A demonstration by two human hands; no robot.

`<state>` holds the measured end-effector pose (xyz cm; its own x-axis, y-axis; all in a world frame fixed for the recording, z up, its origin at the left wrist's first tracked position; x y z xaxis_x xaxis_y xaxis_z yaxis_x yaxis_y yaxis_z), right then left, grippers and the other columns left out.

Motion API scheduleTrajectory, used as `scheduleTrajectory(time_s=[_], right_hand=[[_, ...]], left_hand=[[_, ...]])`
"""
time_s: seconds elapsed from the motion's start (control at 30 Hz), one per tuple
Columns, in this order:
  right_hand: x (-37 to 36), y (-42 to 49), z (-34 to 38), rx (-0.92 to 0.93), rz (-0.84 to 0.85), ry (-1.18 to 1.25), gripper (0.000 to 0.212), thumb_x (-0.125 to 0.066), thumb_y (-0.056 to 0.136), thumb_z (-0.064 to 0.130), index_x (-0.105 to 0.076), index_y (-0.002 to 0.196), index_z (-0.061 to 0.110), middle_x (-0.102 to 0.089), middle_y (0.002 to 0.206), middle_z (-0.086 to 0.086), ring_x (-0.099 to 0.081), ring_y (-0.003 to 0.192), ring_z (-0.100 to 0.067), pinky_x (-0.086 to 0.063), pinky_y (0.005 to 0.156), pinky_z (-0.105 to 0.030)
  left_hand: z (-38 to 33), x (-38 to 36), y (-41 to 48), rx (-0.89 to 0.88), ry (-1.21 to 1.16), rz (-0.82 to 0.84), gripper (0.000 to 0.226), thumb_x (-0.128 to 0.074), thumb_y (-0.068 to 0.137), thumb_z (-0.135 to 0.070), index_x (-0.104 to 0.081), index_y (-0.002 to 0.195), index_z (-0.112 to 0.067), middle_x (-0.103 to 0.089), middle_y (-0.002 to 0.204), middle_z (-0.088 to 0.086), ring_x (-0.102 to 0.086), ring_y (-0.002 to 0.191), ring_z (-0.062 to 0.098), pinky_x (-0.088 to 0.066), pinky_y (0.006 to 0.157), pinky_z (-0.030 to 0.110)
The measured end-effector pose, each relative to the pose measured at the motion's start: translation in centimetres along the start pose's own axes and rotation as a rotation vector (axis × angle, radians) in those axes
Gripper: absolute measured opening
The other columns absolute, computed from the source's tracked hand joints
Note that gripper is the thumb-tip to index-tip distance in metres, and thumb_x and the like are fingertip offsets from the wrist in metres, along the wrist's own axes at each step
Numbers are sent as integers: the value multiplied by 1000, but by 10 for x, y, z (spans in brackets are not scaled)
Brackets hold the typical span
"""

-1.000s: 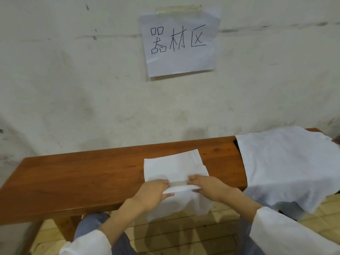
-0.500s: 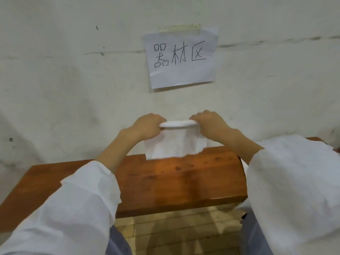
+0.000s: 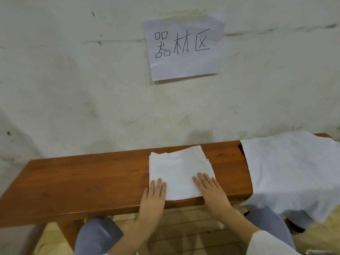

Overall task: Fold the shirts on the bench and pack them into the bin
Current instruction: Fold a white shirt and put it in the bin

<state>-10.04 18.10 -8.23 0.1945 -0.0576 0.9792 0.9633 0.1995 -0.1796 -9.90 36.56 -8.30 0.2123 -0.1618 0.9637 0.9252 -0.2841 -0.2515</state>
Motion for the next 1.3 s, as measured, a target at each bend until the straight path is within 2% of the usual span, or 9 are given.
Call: scheduleTrajectory(time_s=[0.17,0.33,0.5,0.67,0.8,0.9,1.03,1.13,1.3], right_hand=[[17,-1,-3,44,43,138,62,-42,97,18,-12,151,28,-7,159,7,-6,147,-17,-2,117,-33],[59,37,-31,-110,-86,478,29,-38,102,25,-59,122,21,-56,127,2,-52,116,-14,-38,98,-21],[58,86,-41,-165,-189,330,42,-36,102,29,-39,142,17,-34,150,-4,-31,138,-22,-29,113,-32],[42,112,-14,-111,-160,185,54,-21,103,35,-6,152,20,1,160,-5,5,147,-23,-1,120,-37],[36,116,-8,-131,-167,108,79,21,83,56,6,152,21,10,160,-4,13,146,-21,11,115,-36],[21,121,-13,-116,-88,90,113,46,56,65,7,152,19,13,159,-4,16,145,-21,13,114,-38],[32,119,-8,-131,-171,85,108,46,64,59,2,151,12,10,159,-5,13,146,-21,13,116,-38],[19,113,3,-50,-128,104,108,39,65,67,7,150,8,20,153,-2,16,146,-19,20,114,-33],[5,107,-11,-120,-34,92,115,38,56,75,18,148,9,26,154,-4,21,144,-20,17,115,-38]], left_hand=[[3,4,-3,-15,-62,-43,67,-44,97,-30,-7,152,-22,3,160,1,3,147,25,4,118,48],[50,50,28,237,-499,-370,24,-43,95,-26,-60,113,-26,-56,120,-9,-46,113,8,-30,102,28],[91,42,81,502,-787,-366,23,-47,96,-33,-60,104,-17,-61,105,-1,-55,104,23,-38,90,39],[95,44,99,509,-686,-444,12,-50,95,-29,-55,88,-20,-62,89,-4,-54,92,19,-31,82,33],[103,44,94,536,-504,-509,14,-46,97,-24,-54,86,-19,-58,85,-3,-52,84,18,-33,81,33],[108,37,98,527,-413,-455,14,-48,96,-26,-57,91,-17,-59,91,1,-53,89,21,-37,81,36],[73,50,93,303,-335,-619,22,-50,93,-24,-65,102,-10,-63,106,12,-61,99,31,-50,83,45],[21,35,91,53,-270,-503,56,-24,98,-43,-57,129,-11,-53,136,14,-49,128,32,-38,105,50],[16,6,98,107,-235,-245,71,-5,93,-60,-29,148,-23,-25,155,12,-24,142,37,-15,113,53]])
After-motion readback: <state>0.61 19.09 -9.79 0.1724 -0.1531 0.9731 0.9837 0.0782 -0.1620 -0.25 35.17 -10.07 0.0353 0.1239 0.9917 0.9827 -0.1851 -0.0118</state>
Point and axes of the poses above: each hand's wrist, its own y-axis towards the middle knuckle, its own x-axis out of the back of the hand, z = x × y, the point moved 8 cm from there along y, towards the middle knuckle
